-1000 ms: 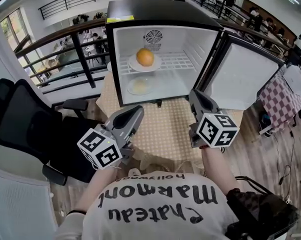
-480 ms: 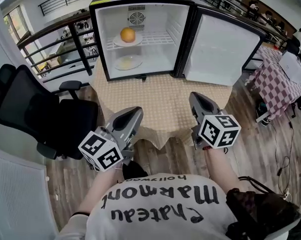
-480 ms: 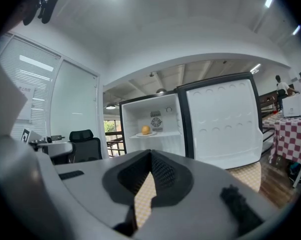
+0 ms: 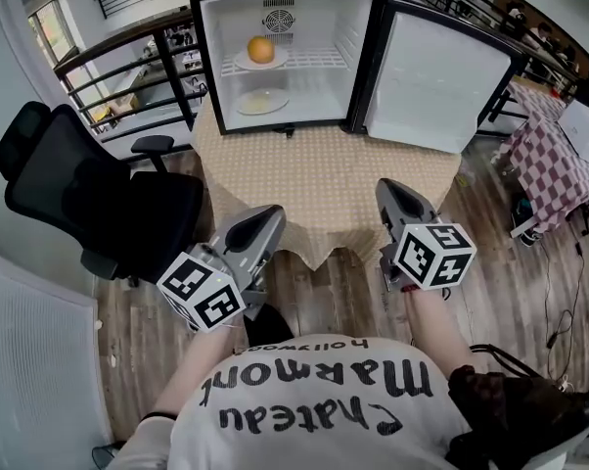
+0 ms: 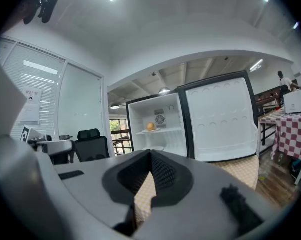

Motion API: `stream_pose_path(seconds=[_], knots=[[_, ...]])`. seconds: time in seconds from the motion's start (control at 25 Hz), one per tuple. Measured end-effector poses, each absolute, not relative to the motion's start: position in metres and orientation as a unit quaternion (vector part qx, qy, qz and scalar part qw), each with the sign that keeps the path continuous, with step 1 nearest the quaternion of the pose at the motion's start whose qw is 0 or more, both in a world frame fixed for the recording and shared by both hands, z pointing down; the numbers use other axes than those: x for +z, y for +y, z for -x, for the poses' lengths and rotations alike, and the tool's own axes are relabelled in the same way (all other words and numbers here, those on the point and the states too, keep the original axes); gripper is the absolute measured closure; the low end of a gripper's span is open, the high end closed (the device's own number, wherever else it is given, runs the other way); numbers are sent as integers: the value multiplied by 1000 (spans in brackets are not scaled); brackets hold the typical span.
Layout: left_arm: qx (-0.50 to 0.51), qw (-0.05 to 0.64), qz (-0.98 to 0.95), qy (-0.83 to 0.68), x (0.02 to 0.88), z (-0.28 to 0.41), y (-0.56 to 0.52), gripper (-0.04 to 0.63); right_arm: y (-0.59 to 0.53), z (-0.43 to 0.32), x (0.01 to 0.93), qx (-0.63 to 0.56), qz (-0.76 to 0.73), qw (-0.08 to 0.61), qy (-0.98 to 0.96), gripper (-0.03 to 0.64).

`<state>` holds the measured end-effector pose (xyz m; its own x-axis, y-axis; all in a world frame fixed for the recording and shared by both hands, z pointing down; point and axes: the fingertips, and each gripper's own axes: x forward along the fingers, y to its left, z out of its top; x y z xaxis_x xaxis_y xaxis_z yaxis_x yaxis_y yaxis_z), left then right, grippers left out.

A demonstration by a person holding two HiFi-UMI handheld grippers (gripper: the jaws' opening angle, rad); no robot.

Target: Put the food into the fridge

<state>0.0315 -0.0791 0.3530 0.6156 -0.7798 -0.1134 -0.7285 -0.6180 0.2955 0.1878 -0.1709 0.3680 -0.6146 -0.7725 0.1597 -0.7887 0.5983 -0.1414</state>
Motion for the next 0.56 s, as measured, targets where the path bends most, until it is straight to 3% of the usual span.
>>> stream_pose_path(seconds=[0.56], knots=[[-123, 101, -890, -427, 348, -39, -63, 591, -158, -194, 360, 85, -431, 39, -898, 603]])
